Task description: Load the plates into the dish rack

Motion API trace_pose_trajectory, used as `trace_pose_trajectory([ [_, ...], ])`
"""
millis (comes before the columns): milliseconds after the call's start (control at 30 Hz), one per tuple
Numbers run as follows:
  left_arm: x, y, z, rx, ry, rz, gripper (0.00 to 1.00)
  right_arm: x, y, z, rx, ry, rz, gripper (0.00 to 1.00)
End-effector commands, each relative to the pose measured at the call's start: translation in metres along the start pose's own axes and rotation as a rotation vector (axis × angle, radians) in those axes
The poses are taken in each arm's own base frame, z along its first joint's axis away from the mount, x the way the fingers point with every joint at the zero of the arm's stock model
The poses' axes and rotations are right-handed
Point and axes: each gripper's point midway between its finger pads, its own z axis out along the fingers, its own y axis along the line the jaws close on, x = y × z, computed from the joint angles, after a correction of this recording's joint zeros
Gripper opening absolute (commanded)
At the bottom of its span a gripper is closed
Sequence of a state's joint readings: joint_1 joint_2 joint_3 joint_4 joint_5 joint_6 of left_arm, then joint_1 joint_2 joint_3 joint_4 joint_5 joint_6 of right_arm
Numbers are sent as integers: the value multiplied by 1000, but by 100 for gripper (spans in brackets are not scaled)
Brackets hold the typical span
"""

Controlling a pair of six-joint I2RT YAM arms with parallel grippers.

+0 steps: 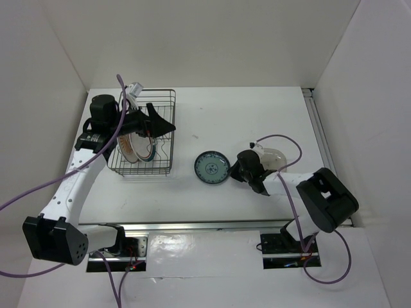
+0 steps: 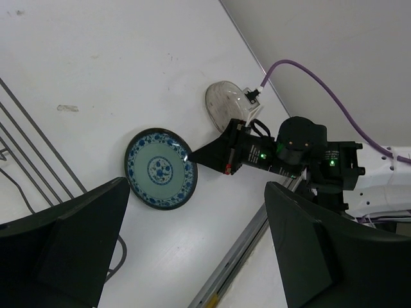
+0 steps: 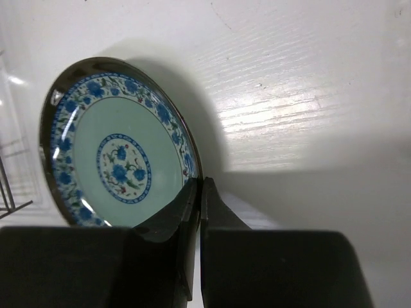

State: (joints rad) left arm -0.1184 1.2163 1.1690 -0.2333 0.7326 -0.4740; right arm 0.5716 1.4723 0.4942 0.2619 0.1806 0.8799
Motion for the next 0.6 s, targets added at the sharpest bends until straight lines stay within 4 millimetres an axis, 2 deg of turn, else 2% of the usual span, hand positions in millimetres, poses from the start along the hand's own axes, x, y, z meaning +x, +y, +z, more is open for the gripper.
trace_pose_trajectory([
  [0,-16,-7,-4,1,-45,53,100,12,-21,7,91,29,-18,3],
  [200,-16,-7,-4,1,-45,53,100,11,-16,11,77,30,-5,0],
  [300,-16,-7,-4,1,-45,53,100,5,-6,13,49,9,2,0],
  [333,-16,-7,-4,1,-45,53,100,-4,4,10,15,-17,20,0],
  [400,-15,-4,-2,-2,-39,47,100,-6,10,5,-25,-30,27,0],
  [433,-12,-2,-2,-4,-33,41,100,-18,24,-1,-77,-68,40,0],
  [500,-13,0,-1,-14,-37,41,100,-24,29,-10,-116,-97,60,0],
  [567,-11,1,-1,-14,-38,42,100,-46,40,-24,-191,-168,93,0],
])
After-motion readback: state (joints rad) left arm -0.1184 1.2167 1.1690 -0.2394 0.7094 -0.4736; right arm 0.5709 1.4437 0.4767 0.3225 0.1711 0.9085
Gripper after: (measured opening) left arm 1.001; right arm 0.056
